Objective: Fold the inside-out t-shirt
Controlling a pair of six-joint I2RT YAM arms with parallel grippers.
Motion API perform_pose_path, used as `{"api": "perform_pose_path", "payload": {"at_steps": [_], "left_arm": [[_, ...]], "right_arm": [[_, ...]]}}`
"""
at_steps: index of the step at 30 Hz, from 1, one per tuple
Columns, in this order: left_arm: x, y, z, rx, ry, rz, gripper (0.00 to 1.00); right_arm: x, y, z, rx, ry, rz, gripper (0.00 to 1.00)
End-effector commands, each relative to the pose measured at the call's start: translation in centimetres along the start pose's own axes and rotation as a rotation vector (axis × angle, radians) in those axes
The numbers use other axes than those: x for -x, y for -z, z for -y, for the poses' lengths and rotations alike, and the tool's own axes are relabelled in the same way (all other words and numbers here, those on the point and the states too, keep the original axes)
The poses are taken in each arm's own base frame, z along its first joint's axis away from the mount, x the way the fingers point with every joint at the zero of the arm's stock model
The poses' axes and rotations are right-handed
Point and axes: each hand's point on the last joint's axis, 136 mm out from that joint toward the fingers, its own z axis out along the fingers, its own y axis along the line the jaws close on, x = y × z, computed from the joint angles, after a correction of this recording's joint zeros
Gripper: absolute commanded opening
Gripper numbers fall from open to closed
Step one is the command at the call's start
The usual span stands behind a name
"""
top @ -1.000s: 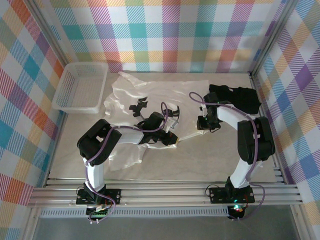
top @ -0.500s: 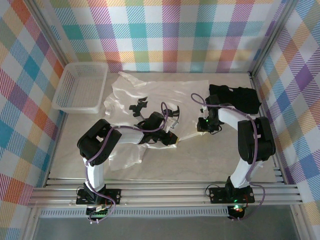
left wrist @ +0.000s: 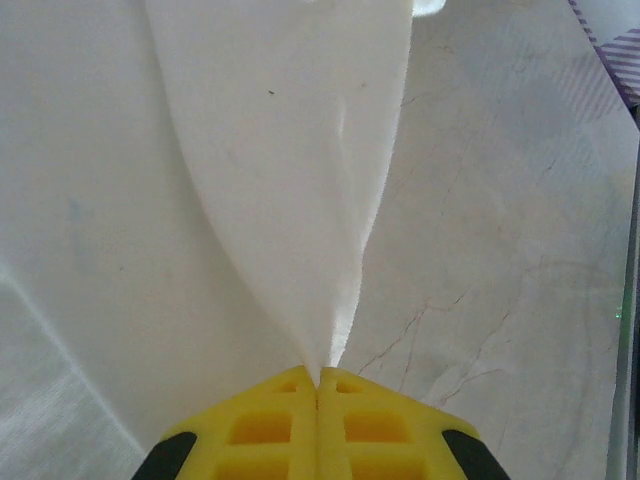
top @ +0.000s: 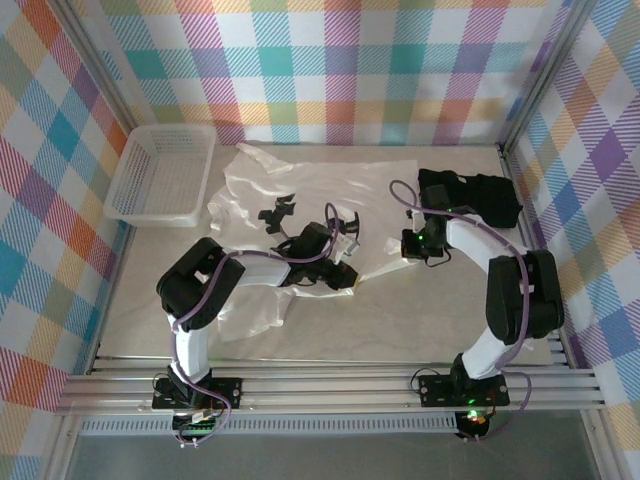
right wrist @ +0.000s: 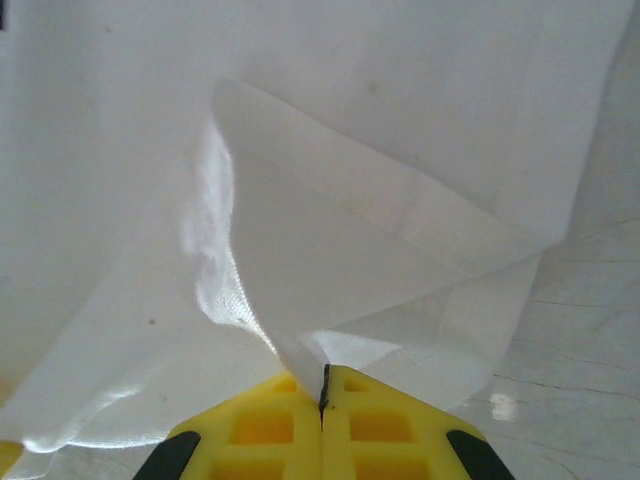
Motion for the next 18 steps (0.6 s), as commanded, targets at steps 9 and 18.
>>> {"api": "perform_pose_path", "payload": {"at_steps": [9,18], "left_arm": [[5.3,6.1,-1.3,0.227,0.149,0.203,0.42],[-10.8,23.1,-7.7,0.822,0.641,0.147,0.50]], "right_arm": [[3.9,4.6,2.2,0.017,-0.055,0.174,0.00],[4.0,3.1,1.2,0.106,-0.078,0.172,0.00]]}}
